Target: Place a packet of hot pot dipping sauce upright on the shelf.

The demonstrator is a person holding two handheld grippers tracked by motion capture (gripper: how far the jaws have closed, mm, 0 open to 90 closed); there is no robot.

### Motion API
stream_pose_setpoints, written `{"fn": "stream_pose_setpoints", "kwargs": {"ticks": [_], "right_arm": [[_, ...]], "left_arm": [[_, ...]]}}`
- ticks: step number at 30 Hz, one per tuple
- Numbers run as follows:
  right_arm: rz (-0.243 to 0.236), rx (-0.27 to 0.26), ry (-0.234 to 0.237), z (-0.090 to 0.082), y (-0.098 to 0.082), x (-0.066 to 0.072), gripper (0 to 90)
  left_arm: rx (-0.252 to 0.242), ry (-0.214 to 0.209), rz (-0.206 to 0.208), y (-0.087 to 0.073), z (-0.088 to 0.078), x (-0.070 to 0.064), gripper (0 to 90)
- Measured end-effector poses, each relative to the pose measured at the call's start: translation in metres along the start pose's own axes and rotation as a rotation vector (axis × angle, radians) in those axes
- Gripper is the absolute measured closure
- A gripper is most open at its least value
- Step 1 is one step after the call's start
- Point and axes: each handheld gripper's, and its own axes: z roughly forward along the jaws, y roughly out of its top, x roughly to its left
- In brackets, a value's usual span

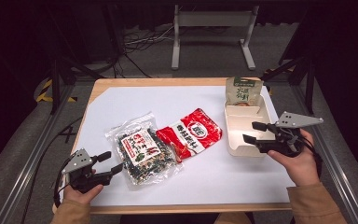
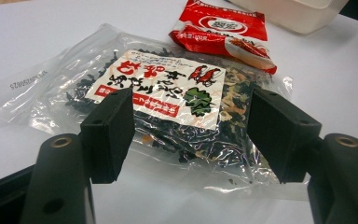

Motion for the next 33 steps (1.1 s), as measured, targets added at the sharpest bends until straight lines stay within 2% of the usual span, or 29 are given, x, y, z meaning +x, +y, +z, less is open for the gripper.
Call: {"fn": "stream_pose_setpoints", "kwargs": {"ticks": [2, 4, 6, 10, 14, 20, 24, 27, 32, 33], "right_arm": [[0.003, 0.004, 0.026, 0.002, -0.005, 0.004, 44.3], [-0.001, 0.012, 0.044, 0.003, -0.008, 0.007, 47.0], [-0.01, 0.016, 0.049, 0.004, -0.011, 0.01, 48.0], [-0.009, 0.008, 0.054, 0.006, -0.017, 0.012, 48.9], [-0.001, -0.002, 0.06, 0.007, -0.021, 0.012, 50.7], [-0.006, -0.002, 0.068, 0.009, -0.029, 0.015, 51.7], [-0.003, -0.002, 0.065, 0.007, -0.032, 0.015, 52.4], [0.001, -0.01, 0.065, 0.004, -0.036, 0.015, 52.5], [0.008, -0.016, 0.059, 0.001, -0.041, 0.017, 52.4], [0.008, -0.015, 0.059, 0.0, -0.042, 0.017, 52.4]], "left_arm": [[0.024, 0.034, -0.002, 0.003, 0.002, -0.001, 32.1], [0.026, 0.035, -0.001, 0.006, 0.003, -0.002, 30.9], [0.032, 0.047, -0.002, 0.009, 0.003, -0.003, 30.0], [0.047, 0.043, -0.001, 0.017, 0.005, -0.003, 28.5], [0.052, 0.012, -0.018, 0.026, 0.007, -0.003, 28.4], [0.082, -0.028, 0.032, 0.05, 0.015, -0.007, 28.6], [0.111, -0.081, 0.062, 0.07, 0.029, -0.013, 26.9], [0.113, -0.09, 0.084, 0.079, 0.037, -0.016, 26.2], [0.114, -0.128, 0.08, 0.096, 0.055, -0.016, 25.8], [0.12, -0.132, 0.084, 0.102, 0.063, -0.017, 25.7]]}}
